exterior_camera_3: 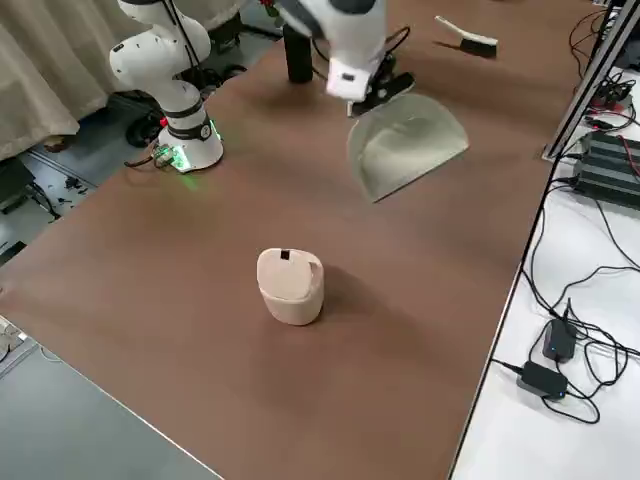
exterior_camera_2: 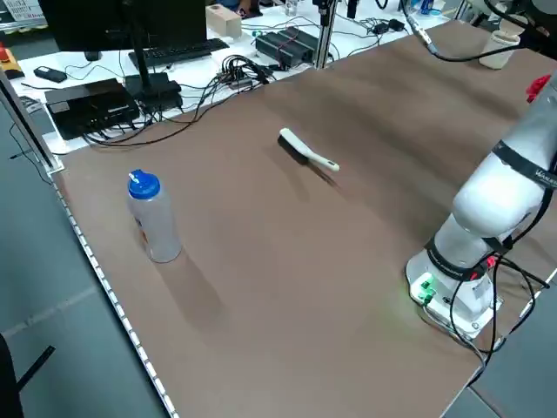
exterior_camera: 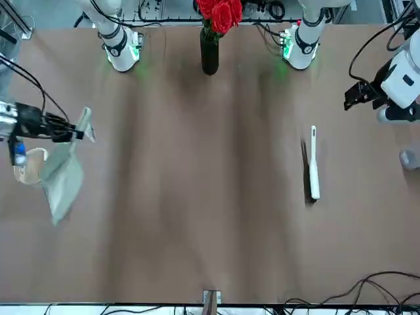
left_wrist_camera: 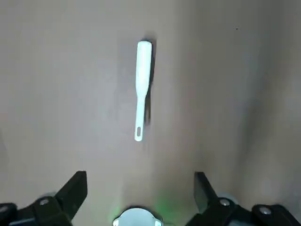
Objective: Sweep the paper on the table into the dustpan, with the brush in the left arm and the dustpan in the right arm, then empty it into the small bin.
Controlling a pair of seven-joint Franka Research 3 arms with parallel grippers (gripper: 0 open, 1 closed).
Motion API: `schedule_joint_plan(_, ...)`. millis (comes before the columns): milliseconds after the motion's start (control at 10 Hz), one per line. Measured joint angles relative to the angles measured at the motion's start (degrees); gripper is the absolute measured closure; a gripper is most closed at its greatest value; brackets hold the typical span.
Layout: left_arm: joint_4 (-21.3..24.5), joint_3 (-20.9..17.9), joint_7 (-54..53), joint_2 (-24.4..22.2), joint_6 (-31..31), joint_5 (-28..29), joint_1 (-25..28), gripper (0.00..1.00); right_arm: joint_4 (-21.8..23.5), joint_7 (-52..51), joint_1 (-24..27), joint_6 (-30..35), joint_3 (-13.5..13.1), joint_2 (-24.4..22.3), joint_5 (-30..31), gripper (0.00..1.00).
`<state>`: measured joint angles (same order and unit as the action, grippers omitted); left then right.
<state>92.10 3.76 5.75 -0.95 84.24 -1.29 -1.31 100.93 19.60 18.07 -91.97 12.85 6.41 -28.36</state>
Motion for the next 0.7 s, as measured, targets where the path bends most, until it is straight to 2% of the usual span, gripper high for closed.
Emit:
schedule_joint_plan(200, -0.01, -0.08, 0.00, 0.22, 0.00, 0.00, 0.00, 0.00, 0.67, -5.13, -1.75, -4.46, 4.92, 0.03, 6.79, 0.68)
schedule_joint_plan(400, -0.02, -0.10, 0.03, 0.38, 0.00, 0.00, -0.02, 0.00, 1.38, -11.49, -4.96, -6.31, 6.36, 0.33, 12.05, 0.68)
schedule_joint_plan(700, -0.02, -0.05, 0.01, 0.75, 0.00, -0.01, -0.14, 0.00, 3.72, -26.67, -5.48, -8.80, 9.55, 2.75, 23.06, 0.68)
